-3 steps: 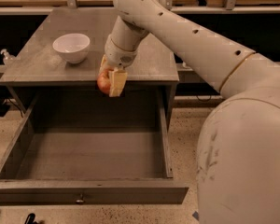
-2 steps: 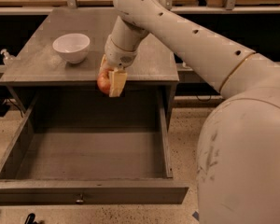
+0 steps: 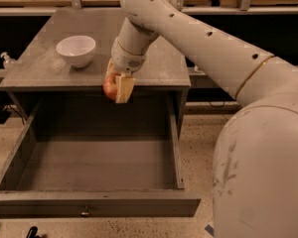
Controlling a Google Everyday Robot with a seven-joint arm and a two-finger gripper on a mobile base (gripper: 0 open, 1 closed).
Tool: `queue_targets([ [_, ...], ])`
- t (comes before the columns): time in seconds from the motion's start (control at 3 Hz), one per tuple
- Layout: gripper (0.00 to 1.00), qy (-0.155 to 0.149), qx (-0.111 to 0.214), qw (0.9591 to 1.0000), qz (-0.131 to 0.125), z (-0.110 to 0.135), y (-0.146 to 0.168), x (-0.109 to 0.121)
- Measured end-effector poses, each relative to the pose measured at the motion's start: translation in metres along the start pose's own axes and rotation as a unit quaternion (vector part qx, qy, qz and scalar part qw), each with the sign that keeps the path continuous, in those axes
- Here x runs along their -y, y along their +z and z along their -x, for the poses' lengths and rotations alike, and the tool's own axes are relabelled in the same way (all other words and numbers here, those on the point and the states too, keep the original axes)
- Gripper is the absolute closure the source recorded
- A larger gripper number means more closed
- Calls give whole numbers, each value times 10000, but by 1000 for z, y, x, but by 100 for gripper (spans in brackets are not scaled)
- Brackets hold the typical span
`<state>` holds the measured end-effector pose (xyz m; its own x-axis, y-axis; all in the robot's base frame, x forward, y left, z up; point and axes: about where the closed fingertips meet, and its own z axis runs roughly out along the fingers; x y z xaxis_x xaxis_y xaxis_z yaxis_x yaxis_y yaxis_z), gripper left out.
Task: Pick apple from top drawer and place on counter
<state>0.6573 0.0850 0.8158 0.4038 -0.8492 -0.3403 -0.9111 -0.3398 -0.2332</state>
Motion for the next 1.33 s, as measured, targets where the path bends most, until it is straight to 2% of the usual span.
queue_targets([
  [1.33,100,-5,2,10000,-2,0,0,0],
])
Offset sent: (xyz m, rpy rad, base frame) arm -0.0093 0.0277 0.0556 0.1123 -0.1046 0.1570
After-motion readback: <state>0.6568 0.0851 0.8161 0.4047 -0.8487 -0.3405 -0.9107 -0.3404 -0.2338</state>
